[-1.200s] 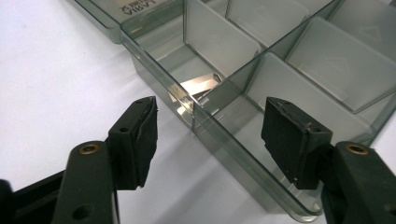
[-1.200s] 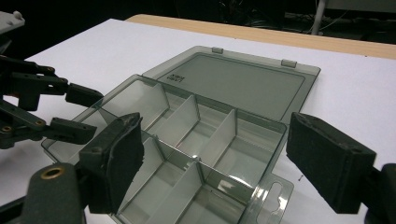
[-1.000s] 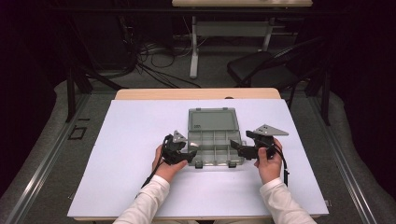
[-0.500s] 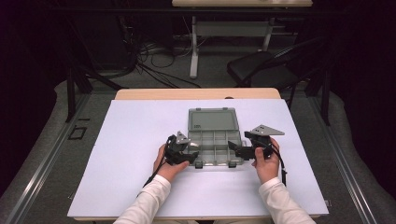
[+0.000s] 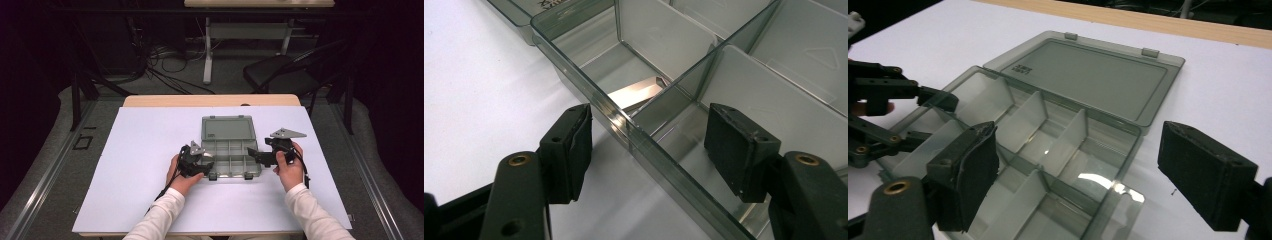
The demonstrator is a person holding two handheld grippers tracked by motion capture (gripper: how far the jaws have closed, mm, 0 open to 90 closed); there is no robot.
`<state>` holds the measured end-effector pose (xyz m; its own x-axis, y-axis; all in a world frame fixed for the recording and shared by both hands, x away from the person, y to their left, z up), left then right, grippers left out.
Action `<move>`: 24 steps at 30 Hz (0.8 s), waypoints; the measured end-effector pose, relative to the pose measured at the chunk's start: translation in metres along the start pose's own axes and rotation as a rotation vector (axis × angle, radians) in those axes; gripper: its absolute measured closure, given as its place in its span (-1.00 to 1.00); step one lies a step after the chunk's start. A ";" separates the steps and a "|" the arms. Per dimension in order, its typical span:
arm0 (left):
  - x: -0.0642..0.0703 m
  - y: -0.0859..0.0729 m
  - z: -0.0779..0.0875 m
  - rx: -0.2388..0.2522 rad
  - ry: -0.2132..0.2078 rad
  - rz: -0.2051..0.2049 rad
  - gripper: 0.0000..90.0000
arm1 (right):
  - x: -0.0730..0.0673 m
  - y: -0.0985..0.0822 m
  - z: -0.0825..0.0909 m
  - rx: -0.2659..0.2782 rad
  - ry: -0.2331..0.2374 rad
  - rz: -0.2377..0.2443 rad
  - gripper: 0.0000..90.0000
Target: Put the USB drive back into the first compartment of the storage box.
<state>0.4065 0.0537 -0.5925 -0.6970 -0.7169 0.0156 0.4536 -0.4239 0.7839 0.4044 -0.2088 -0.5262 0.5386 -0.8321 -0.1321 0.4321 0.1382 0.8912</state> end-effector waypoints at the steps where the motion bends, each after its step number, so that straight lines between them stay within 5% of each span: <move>1: 0.000 0.000 0.000 -0.001 0.003 -0.001 -0.21 | 0.001 0.001 0.000 -0.007 0.005 -0.005 -0.65; 20: -0.001 -0.001 0.000 0.003 0.002 0.022 -0.18 | 0.009 0.021 -0.017 -0.127 0.104 -0.055 -0.68; 24: -0.001 -0.001 0.000 -0.003 -0.004 0.021 -0.18 | 0.010 0.029 -0.022 -0.147 0.088 -0.047 -0.68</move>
<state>0.4066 0.0545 -0.5929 -0.6899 -0.7231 0.0346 0.4698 -0.4108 0.7813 0.4383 -0.2010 -0.5115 0.5737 -0.7903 -0.2153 0.5560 0.1827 0.8109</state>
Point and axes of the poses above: each handheld gripper's, and its own axes: z roughly backward along the jaws, y roughly out of its top, x roughly to its right, the point moved 4 cm from there along -z, roughly forward along the jaws, and after that the axes turned 5 degrees about x, right-handed, at the moved point
